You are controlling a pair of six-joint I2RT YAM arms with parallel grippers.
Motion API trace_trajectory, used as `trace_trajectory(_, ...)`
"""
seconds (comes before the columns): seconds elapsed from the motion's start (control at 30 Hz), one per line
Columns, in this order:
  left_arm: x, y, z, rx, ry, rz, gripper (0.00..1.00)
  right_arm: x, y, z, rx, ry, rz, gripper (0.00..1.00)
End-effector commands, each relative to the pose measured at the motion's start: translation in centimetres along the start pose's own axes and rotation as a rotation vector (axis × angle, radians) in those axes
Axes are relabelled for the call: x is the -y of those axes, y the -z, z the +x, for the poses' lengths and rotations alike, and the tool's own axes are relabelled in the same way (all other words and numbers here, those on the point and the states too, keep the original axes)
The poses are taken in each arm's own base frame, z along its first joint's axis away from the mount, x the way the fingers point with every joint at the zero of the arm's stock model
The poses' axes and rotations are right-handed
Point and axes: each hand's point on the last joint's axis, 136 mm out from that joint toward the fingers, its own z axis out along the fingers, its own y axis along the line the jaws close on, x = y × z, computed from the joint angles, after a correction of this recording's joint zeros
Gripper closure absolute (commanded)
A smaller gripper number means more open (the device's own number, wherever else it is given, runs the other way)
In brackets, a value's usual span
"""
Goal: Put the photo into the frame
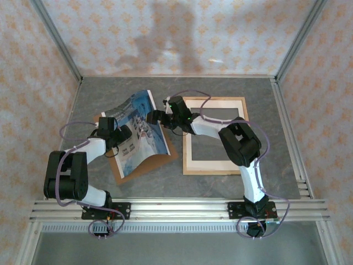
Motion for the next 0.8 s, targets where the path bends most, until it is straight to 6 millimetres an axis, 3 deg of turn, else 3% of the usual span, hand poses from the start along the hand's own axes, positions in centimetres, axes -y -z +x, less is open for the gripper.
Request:
trace_trajectory(0.0,-0.2,-0.3,1.9,-0.062,0.008,0.014,0.08,-4.7,1.8,-2.6,0.097,0.009,-0.161,0.08)
trace_trajectory(0.27,0.0,0.0,1.8,-0.056,0.005,0.022,0.08,-5.7,2.8,-4.1,0.220,-0.104,-0.272,0.08)
trace_trajectory(0.37,0.1,0.0,1.7,-0.055,0.005,0.025,0.08,-5.2,2.5,-3.9,0.214,-0.124,-0.251,0.15)
trace_trajectory(0.6,0.3,0.3,1.5,-0.049,0.000,0.030,0.08,-1.4,1.8,-1.9,0.121,-0.060,-0.026,0.55)
trace_trajectory(0.77,0.5,0.5,1.3,-0.043,-0.002,0.036,0.08,0.0,2.1,-1.3,0.084,0.018,0.073,0.83)
